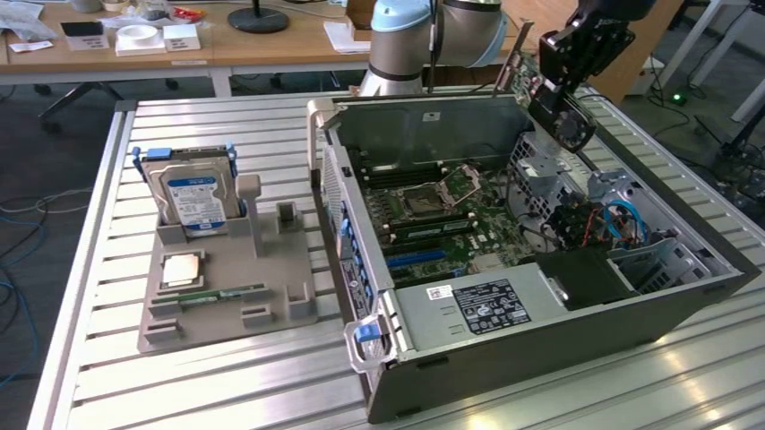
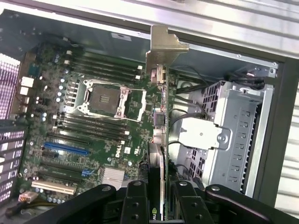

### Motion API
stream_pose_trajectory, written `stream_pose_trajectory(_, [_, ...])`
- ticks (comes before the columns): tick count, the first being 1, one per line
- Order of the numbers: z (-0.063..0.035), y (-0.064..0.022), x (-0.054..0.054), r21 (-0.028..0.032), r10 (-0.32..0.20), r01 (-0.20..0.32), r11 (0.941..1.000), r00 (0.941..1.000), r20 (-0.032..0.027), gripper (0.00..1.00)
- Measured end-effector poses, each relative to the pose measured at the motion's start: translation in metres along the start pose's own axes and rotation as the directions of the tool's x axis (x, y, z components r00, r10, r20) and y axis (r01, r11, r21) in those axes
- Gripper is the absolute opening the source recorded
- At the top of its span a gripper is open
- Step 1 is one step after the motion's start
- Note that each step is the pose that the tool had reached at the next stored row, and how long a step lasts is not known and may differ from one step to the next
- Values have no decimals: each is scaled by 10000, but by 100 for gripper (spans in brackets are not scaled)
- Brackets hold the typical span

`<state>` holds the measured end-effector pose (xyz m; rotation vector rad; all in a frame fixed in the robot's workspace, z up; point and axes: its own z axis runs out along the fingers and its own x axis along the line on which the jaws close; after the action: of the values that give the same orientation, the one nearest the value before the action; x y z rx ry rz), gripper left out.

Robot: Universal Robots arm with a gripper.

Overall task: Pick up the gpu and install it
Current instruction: 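Insert the gpu into the slot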

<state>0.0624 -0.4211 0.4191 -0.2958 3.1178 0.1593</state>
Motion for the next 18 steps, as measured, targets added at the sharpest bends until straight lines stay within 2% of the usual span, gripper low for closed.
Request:
stream_pose_trajectory(5, [0, 0, 0, -12, -609, 609, 9981, 9981, -60, 26])
stream_pose_trajectory(9, [0, 0, 0, -24, -1117, 1117, 9937, 9937, -111, 26])
stream_pose_trajectory(14, [1, 0, 0, -44, -1756, 1755, 9845, 9843, -174, 26])
stream_pose_trajectory(18, [1, 0, 0, -62, -2270, 2269, 9739, 9736, -224, 26])
